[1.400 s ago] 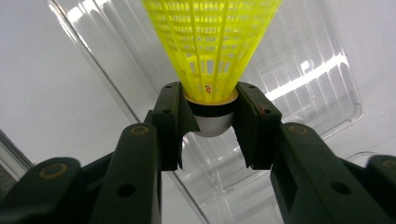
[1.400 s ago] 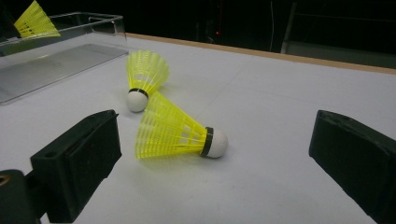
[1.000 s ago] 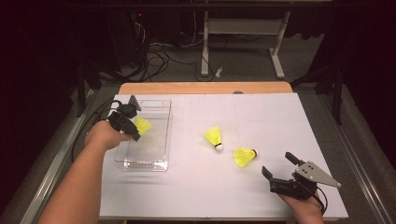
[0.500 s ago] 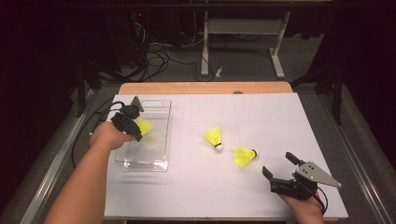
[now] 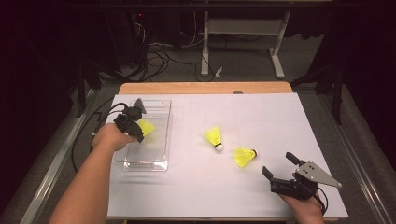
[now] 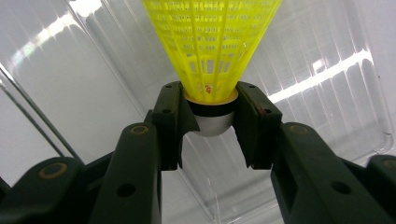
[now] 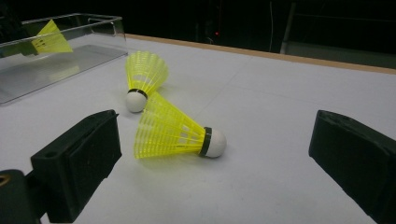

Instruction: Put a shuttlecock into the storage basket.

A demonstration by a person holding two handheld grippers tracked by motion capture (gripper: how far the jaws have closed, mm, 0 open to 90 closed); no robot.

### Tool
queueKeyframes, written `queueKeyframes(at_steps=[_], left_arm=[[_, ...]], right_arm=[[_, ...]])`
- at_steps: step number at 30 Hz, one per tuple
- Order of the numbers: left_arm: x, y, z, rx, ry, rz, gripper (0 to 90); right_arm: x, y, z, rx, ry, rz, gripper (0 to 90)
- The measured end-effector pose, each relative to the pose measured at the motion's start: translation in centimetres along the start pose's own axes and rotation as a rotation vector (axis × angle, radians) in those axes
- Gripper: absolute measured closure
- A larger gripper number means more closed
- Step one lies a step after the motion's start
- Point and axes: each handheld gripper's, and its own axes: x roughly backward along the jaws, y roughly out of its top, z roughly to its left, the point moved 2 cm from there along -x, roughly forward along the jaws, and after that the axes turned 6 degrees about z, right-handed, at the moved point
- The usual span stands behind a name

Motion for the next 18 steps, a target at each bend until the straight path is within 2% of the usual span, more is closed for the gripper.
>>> queueKeyframes(at_steps=[4,9,18], left_arm=[[-0.17,-0.02,-0.02,-0.008,0.002,0.014,64.4],[-0.36,-0.14,0.16,0.010,-0.001,-0.001,64.4],[-0.36,-0.13,0.07,0.005,0.003,0.002,64.1]], right_arm=[[0.00,0.01,0.02,0.000,0.000,0.000,2.9],[-0.03,0.01,0.05,0.000,0.000,-0.001,2.9],[-0.08,0.00,0.11,0.002,0.000,0.001,2.9]])
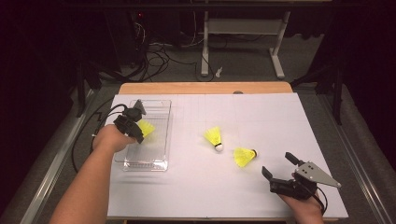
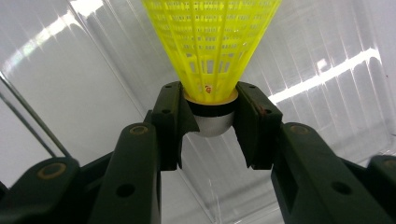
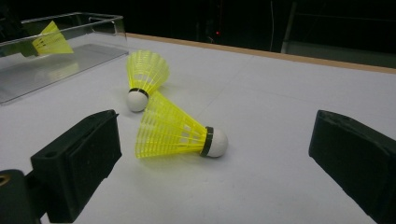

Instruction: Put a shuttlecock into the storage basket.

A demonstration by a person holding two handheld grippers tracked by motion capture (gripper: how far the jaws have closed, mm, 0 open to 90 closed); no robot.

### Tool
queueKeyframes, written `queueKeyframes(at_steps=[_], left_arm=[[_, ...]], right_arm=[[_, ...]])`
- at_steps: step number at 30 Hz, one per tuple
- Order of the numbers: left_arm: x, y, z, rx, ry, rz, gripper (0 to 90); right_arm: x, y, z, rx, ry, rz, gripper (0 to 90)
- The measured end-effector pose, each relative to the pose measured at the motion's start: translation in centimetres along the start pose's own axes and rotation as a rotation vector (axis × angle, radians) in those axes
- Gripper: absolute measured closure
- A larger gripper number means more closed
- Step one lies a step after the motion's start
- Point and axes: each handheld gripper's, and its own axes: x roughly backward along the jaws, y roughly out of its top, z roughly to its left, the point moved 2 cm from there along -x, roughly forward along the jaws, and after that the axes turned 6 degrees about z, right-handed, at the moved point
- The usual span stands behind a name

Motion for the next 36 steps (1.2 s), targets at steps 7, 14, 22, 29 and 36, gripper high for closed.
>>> queueKeyframes(at_steps=[7,14,22,29,36], left_arm=[[0.0,0.0,0.0,0.000,-0.002,-0.004,63.9],[0.1,0.3,-0.5,-0.007,-0.017,-0.009,46.5],[0.5,0.3,-1.3,-0.013,-0.019,-0.020,42.1],[1.5,-0.1,-1.5,-0.009,-0.030,-0.011,39.0],[2.4,-0.8,-1.8,-0.025,-0.036,-0.019,35.8]], right_arm=[[0.0,0.0,-0.1,-0.003,0.000,-0.001,2.9],[0.1,0.0,-0.1,-0.002,0.001,-0.003,2.9],[0.1,0.1,0.0,0.003,0.002,-0.006,2.9],[0.2,0.1,0.0,-0.001,0.001,-0.010,2.9],[0.2,0.1,0.0,0.000,0.001,-0.010,2.9]])
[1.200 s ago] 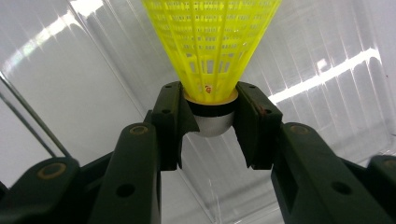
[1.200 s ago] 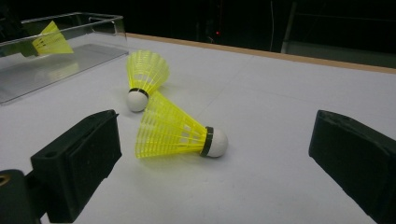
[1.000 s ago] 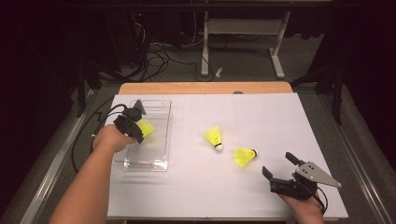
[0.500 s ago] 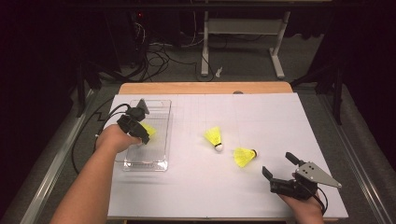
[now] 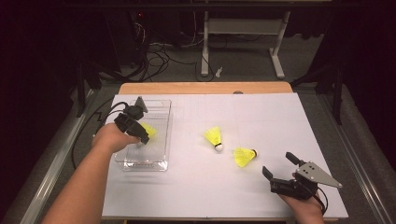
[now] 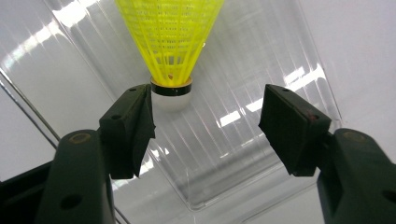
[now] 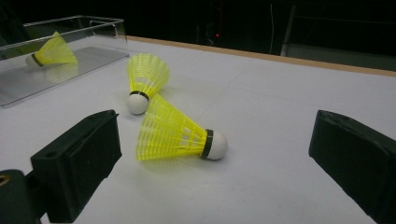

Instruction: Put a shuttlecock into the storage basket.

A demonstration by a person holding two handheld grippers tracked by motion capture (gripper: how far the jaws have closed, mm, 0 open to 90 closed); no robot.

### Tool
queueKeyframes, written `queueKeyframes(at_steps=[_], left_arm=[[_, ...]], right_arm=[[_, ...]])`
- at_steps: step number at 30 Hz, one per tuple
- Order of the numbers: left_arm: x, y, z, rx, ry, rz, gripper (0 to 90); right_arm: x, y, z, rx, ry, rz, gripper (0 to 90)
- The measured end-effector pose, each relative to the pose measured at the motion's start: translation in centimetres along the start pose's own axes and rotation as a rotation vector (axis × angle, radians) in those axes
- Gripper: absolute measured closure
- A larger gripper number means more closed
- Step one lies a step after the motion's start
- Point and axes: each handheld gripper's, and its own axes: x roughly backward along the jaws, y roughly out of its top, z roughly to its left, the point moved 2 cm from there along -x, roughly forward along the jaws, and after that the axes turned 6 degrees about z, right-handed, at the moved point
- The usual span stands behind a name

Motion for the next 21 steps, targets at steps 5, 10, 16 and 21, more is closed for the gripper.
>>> queueKeyframes(at_steps=[5,10,16,21], left_arm=[[0.4,-0.5,-0.3,-0.004,0.002,-0.005,35.4],[0.7,-0.7,-0.8,-0.021,-0.007,-0.003,33.8],[0.9,-1.1,-1.6,-0.045,-0.018,0.008,32.3],[1.0,-1.6,-2.0,-0.067,-0.028,0.009,29.6]], right_arm=[[-0.1,0.0,0.1,0.003,0.000,0.002,2.9],[-0.1,0.0,0.0,0.003,-0.002,0.002,2.9],[0.0,0.0,0.0,-0.002,-0.006,0.000,2.9],[0.0,0.0,0.0,-0.002,-0.006,0.000,2.9]])
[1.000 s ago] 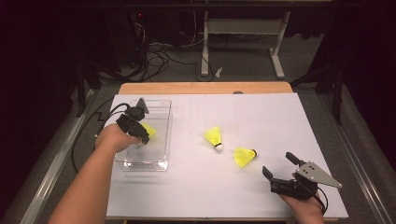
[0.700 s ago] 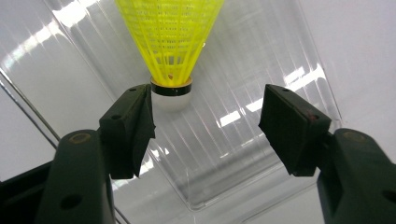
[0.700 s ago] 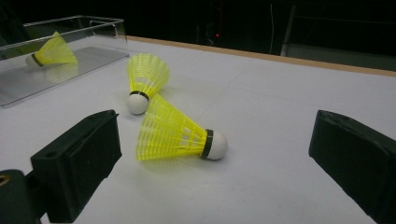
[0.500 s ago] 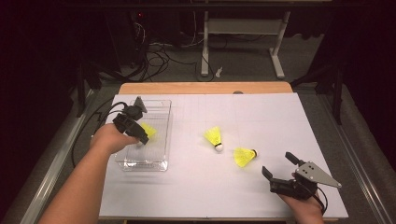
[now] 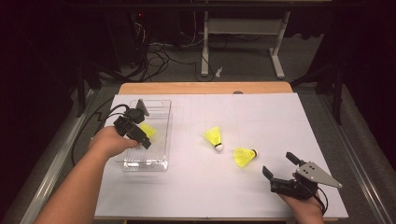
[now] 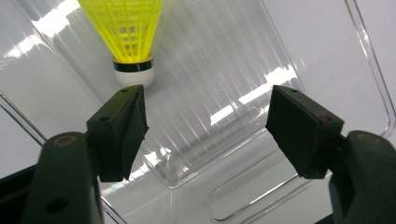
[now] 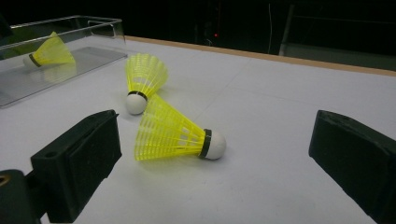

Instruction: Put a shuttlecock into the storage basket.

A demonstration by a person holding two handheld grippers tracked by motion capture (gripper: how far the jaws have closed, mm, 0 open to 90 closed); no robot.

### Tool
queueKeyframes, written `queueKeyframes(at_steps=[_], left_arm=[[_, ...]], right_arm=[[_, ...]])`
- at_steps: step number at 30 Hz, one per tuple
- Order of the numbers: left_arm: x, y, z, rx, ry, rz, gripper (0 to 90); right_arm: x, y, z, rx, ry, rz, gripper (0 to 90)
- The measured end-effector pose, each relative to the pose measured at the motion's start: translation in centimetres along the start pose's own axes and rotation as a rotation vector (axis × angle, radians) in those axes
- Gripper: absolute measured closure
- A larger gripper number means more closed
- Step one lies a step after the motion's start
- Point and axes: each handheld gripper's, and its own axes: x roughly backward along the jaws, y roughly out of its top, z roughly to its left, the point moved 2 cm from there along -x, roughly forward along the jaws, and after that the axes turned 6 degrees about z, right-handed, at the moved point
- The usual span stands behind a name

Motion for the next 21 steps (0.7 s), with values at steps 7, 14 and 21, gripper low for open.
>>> queueKeyframes(at_steps=[7,14,21], left_arm=[[0.0,-0.5,-0.3,-0.009,-0.020,0.001,24.3],[0.1,-1.0,-0.3,-0.013,-0.045,-0.003,17.3],[0.2,-1.2,-0.7,-0.023,-0.057,-0.005,10.5]], right_arm=[[0.1,0.0,0.0,-0.004,-0.001,-0.002,2.9],[0.1,0.0,0.0,0.000,-0.001,-0.003,2.8],[0.1,0.0,0.0,0.000,0.000,-0.001,2.9]])
